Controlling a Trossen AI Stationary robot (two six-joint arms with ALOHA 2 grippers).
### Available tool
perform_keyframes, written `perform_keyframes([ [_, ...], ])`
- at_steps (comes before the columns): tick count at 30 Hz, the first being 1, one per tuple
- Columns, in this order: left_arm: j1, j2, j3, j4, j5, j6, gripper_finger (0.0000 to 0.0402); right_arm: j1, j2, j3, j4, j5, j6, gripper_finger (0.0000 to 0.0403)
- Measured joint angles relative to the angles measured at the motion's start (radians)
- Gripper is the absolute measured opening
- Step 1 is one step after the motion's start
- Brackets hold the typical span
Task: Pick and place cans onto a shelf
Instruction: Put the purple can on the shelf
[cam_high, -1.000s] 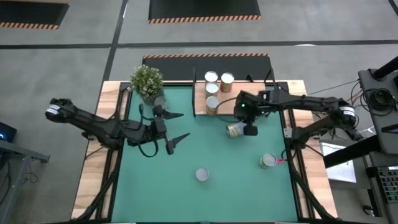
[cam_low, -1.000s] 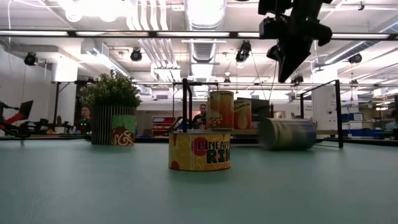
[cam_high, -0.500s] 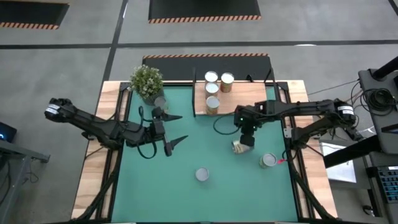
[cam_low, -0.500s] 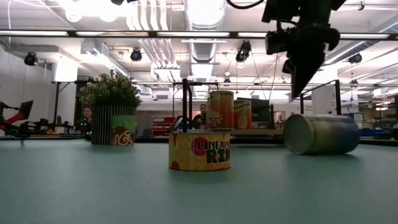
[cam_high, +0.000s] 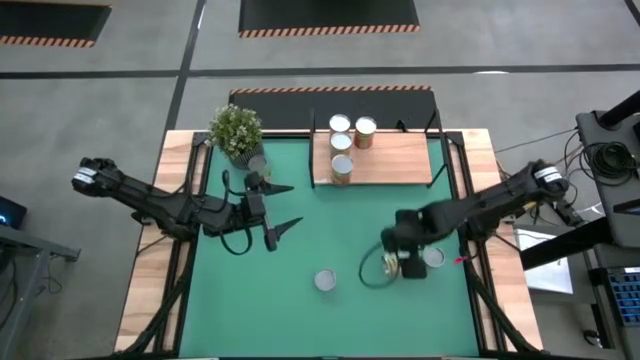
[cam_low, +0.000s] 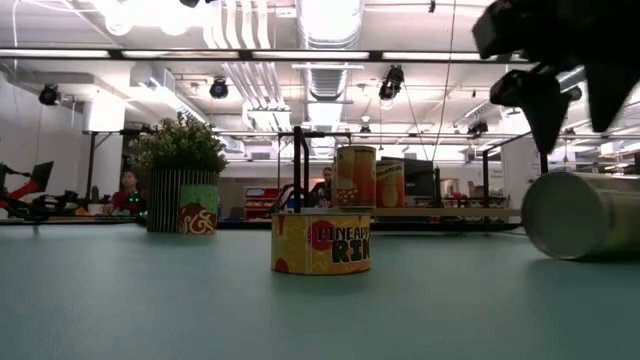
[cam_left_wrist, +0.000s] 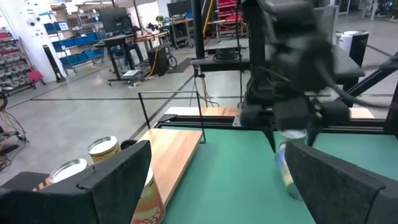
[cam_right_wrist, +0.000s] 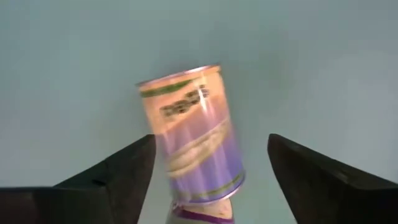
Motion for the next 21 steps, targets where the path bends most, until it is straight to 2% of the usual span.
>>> perform_keyframes([
  [3,0.0,0.003,0.0,0.006,0.0,0.0,0.0352,0.085,0.069,0.0,0.011,0.075,0.044,0.0309],
  [8,0.0,0.003,0.0,0.014,0.001,0.0,0.0352,0.157,0.2,0.002,0.033,0.045,0.064,0.0303],
  [14,-0.002,0.003,0.0,0.016,0.002,0.0,0.0352,0.16,0.291,0.006,0.04,0.033,0.064,0.0301],
  [21,-0.005,0.003,0.0,0.017,0.003,0.0,0.0352,0.135,0.293,0.025,0.031,0.015,0.058,0.0289],
])
